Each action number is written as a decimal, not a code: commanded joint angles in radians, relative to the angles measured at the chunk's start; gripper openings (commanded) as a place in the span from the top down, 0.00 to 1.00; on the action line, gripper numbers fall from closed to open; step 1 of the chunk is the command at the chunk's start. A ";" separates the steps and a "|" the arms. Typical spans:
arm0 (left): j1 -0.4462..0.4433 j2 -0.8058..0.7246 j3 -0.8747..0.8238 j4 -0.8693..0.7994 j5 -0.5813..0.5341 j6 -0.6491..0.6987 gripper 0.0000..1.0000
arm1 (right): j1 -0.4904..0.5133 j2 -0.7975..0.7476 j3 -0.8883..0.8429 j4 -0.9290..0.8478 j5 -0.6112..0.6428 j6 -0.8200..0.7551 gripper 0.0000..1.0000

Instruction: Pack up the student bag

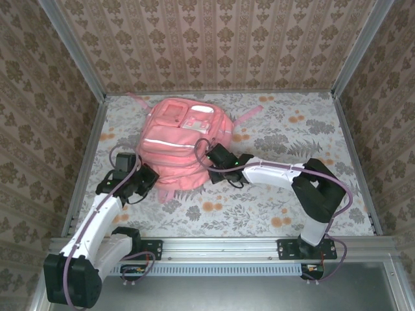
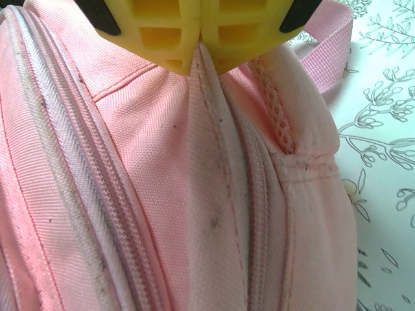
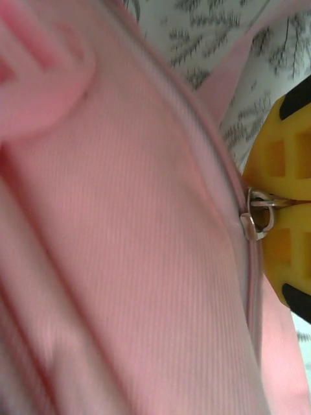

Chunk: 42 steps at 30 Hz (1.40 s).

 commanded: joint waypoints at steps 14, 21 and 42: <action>0.130 -0.040 0.024 -0.083 -0.018 0.105 1.00 | -0.343 0.159 0.141 -0.103 0.132 -0.055 1.00; 0.005 -0.009 0.012 0.067 0.065 0.082 1.00 | -0.343 0.092 0.147 -0.112 0.075 -0.041 0.65; -0.605 0.375 0.452 -0.027 -0.251 0.301 0.19 | -0.433 -0.442 0.002 -0.093 0.132 0.031 0.01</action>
